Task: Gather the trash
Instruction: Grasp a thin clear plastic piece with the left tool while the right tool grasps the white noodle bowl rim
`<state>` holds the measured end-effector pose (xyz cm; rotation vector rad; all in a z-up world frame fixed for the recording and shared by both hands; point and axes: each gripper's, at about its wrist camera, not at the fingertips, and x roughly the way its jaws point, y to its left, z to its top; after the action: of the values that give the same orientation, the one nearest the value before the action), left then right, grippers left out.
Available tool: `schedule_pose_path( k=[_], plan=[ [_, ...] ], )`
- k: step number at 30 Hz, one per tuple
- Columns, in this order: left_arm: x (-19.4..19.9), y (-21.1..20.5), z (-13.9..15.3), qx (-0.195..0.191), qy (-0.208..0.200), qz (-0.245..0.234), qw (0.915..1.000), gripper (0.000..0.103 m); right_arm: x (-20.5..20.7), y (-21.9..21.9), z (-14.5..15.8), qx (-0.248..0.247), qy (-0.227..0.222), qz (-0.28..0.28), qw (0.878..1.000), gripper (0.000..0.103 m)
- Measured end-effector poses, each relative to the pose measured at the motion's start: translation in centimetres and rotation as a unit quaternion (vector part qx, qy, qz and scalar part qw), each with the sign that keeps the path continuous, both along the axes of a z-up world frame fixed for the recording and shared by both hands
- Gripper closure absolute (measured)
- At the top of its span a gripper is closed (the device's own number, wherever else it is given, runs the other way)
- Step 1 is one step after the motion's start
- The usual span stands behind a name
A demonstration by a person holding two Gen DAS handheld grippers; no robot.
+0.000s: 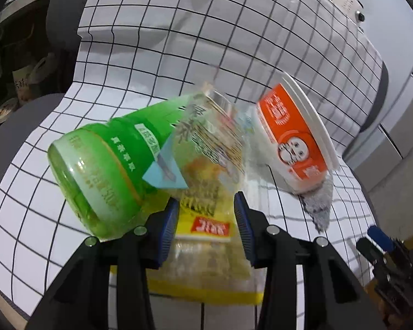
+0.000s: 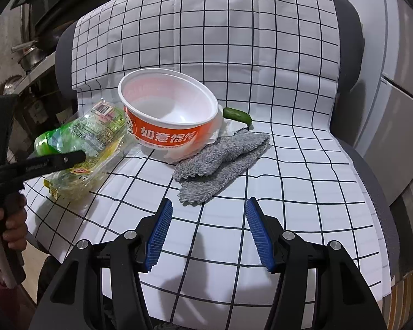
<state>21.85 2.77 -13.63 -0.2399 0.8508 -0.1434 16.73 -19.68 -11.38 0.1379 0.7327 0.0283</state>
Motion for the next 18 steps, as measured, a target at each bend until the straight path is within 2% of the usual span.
schedule_pose_path(
  k=[1, 3, 5, 6, 7, 8, 11, 12, 13, 14, 18],
  plan=[
    [0.2, 0.0, 0.0, -0.002, 0.0, 0.001, 1.0, 0.064, 0.0, 0.0, -0.1, 0.001, 0.0, 0.0, 1.0, 0.046],
    [0.5, 0.0, 0.0, -0.012, -0.002, -0.001, 0.9999, 0.073, 0.1, -0.3, 0.0, 0.006, -0.001, -0.001, 1.0, 0.046],
    [0.6, -0.2, 0.3, -0.014, -0.008, -0.005, 0.9999, 0.088, 0.2, -0.5, 0.3, 0.011, -0.005, -0.001, 1.0, 0.046],
    [0.6, -0.5, 0.5, -0.013, -0.013, -0.01, 0.9998, 0.091, 0.4, -0.5, 0.5, 0.013, -0.008, -0.001, 1.0, 0.046],
    [0.6, -0.7, 0.7, -0.011, -0.017, -0.012, 0.9997, 0.1, 0.6, -0.6, 0.8, 0.017, -0.014, 0.0, 1.0, 0.046],
    [0.5, -1.0, 0.9, -0.004, -0.023, -0.014, 0.9996, 0.103, 0.9, -0.7, 1.3, 0.019, -0.02, 0.0, 1.0, 0.046],
    [-0.6, -1.3, 1.9, 0.004, -0.046, -0.016, 0.9988, 0.103, 2.2, -0.8, 2.7, 0.022, -0.041, -0.003, 0.999, 0.049],
    [-1.1, -1.3, 2.2, 0.006, -0.054, -0.017, 0.9984, 0.103, 2.9, -0.9, 3.1, 0.024, -0.046, -0.005, 0.999, 0.057],
    [-1.7, -1.2, 2.7, 0.008, -0.062, -0.018, 0.9979, 0.103, 3.6, -0.9, 3.4, 0.027, -0.049, -0.005, 0.998, 0.073],
    [-2.0, -1.2, 3.0, 0.008, -0.067, -0.018, 0.9975, 0.103, 4.7, -1.0, 3.6, 0.032, -0.048, -0.006, 0.998, 0.077],
    [-3.5, -0.9, 4.3, 0.012, -0.089, -0.02, 0.9957, 0.103, 9.1, -1.9, 3.0, 0.067, -0.024, -0.016, 0.997, 0.075]
  ],
)
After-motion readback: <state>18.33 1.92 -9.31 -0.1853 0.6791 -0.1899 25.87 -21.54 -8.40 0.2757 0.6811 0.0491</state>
